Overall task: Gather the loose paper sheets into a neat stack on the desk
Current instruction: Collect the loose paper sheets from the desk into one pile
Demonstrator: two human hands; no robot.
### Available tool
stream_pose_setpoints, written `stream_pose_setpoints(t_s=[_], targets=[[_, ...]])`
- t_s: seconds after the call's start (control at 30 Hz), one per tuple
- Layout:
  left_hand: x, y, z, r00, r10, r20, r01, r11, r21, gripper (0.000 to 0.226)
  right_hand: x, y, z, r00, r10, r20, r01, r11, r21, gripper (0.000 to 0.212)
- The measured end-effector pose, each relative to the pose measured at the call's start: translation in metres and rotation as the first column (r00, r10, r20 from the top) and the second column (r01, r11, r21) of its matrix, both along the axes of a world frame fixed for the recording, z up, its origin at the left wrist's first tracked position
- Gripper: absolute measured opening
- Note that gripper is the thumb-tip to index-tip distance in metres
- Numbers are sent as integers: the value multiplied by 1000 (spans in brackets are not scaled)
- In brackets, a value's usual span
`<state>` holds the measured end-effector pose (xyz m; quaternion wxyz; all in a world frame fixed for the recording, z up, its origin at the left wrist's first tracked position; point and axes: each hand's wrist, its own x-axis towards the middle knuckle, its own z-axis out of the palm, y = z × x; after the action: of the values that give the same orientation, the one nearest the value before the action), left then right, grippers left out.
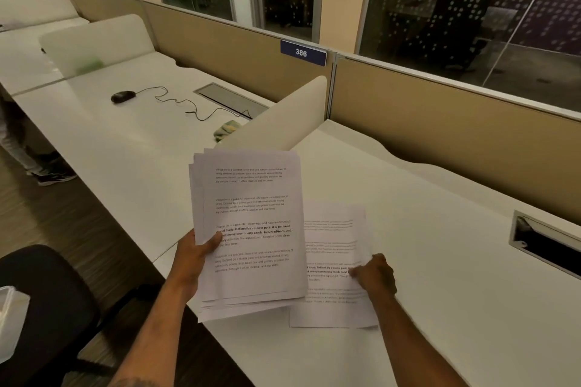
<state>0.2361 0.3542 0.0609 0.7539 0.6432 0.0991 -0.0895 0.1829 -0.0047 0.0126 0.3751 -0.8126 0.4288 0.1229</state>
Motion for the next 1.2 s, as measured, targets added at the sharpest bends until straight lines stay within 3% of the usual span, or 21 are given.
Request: stream_pose_setpoints(t_s=[0.1,0.2,0.27,0.33,0.47,0.7,0.93,1.07,1.13,1.2], targets=[[0,-4,0,1000,-12,-3,12,1000,3,48,0,-7,-1,999,-14,35,11,995,99,47],[2,-10,3,1000,-29,10,29,999,18,48,-4,-24,10,976,-55,211,13,981,196,42],[4,-17,6,999,-43,16,42,999,28,47,-11,-44,30,926,-90,367,4,974,227,50],[8,-27,8,998,-59,21,59,998,28,42,-26,-71,57,850,-109,516,-11,975,224,43],[13,-62,12,991,-126,37,125,992,28,30,-74,-135,111,710,-252,658,-28,923,384,34],[-4,-156,25,945,-322,55,323,946,-17,42,-119,-140,119,701,-304,645,-178,801,571,47],[-58,-246,29,883,-469,32,470,880,-61,42,-150,-124,94,716,-417,560,-93,738,668,43],[-89,-283,26,851,-522,-55,509,846,-157,62,-181,-142,85,685,-427,591,-33,792,610,61],[-105,-300,28,815,-579,-33,573,812,-113,60,-197,-153,83,673,-409,617,-17,825,565,68],[-119,-315,26,792,-611,-6,611,791,-31,55,-214,-166,81,682,-386,621,-14,842,539,61]])
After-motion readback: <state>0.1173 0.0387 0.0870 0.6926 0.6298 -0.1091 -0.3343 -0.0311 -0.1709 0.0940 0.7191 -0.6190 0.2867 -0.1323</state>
